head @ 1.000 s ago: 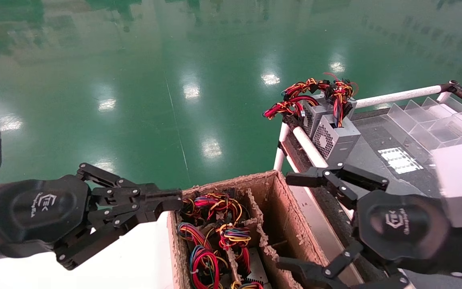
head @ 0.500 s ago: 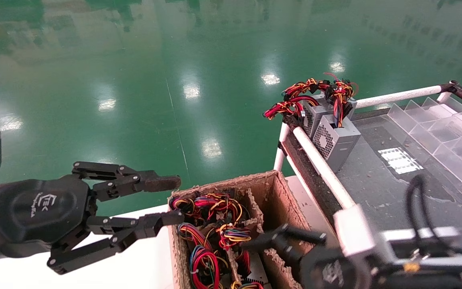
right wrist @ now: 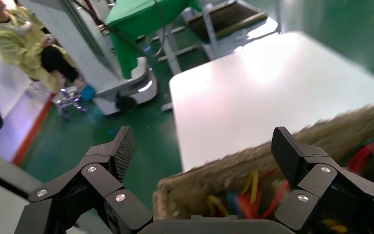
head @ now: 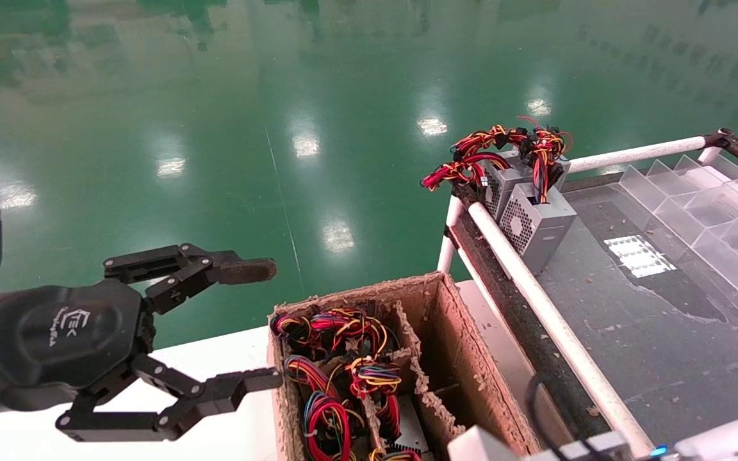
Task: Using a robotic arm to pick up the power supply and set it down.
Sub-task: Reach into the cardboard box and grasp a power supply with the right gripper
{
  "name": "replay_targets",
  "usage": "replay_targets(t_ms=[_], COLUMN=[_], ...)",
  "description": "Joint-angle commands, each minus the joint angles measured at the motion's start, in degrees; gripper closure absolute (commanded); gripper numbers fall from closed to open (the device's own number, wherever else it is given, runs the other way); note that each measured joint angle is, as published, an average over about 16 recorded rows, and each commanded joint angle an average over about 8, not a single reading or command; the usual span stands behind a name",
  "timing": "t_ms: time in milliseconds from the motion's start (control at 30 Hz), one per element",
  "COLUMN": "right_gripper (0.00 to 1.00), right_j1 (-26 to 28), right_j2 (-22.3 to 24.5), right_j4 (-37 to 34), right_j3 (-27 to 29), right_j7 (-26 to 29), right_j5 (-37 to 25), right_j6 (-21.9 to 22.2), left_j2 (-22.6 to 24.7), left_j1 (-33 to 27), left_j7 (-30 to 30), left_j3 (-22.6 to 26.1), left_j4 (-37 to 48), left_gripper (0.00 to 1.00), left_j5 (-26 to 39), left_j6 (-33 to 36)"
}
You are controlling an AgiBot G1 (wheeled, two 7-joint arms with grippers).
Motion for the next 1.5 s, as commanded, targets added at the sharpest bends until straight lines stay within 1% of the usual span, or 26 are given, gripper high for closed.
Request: replay_targets(t_ms=[33, 267, 567, 600, 667, 767, 833, 867, 933, 1033, 1500], right_gripper=[0.0, 0.0, 0.01, 0.07, 0.23, 0.53, 0.77, 0.84, 0.93, 1.0, 1.0], right_j1=[-0.09, 0.89, 3.02, 3.25, 3.7, 4.29, 4.63, 4.78, 5.03, 5.27, 5.4], right_j2=[-0.25, -0.61, -1.82, -2.05, -2.5, -3.08, -3.34, -3.44, -3.6, -3.78, -3.78], right_j4=[-0.32, -3.4, -8.81, -9.36, -10.31, -11.19, -11.44, -11.49, -11.5, -11.53, -11.09], right_j3=[-1.69, -5.34, -8.76, -9.11, -9.84, -10.96, -11.7, -12.07, -12.72, -13.57, -15.61], right_j7=[0.22, -1.15, -4.48, -4.79, -5.36, -6.04, -6.43, -6.63, -6.98, -7.45, -8.66], right_j5=[-0.39, -1.82, -3.29, -3.23, -3.01, -2.47, -2.07, -1.9, -1.62, -1.38, -2.08], right_j6=[0.02, 0.28, 0.2, 0.16, 0.09, 0.0, 0.01, 0.05, 0.17, 0.45, 2.19], left_j2=[0.0, 0.0, 0.0, 0.0, 0.0, 0.0, 0.0, 0.0, 0.0, 0.0, 0.0], left_j1=[0.0, 0.0, 0.0, 0.0, 0.0, 0.0, 0.0, 0.0, 0.0, 0.0, 0.0], left_j7=[0.0, 0.0, 0.0, 0.0, 0.0, 0.0, 0.0, 0.0, 0.0, 0.0, 0.0], left_j3=[0.0, 0.0, 0.0, 0.0, 0.0, 0.01, 0.01, 0.01, 0.01, 0.01, 0.01], left_j4=[0.0, 0.0, 0.0, 0.0, 0.0, 0.0, 0.0, 0.0, 0.0, 0.0, 0.0], left_gripper=[0.0, 0.0, 0.0, 0.0, 0.0, 0.0, 0.0, 0.0, 0.0, 0.0, 0.0], left_j5=[0.0, 0.0, 0.0, 0.0, 0.0, 0.0, 0.0, 0.0, 0.0, 0.0, -0.01], left_j6=[0.0, 0.0, 0.0, 0.0, 0.0, 0.0, 0.0, 0.0, 0.0, 0.0, 0.0])
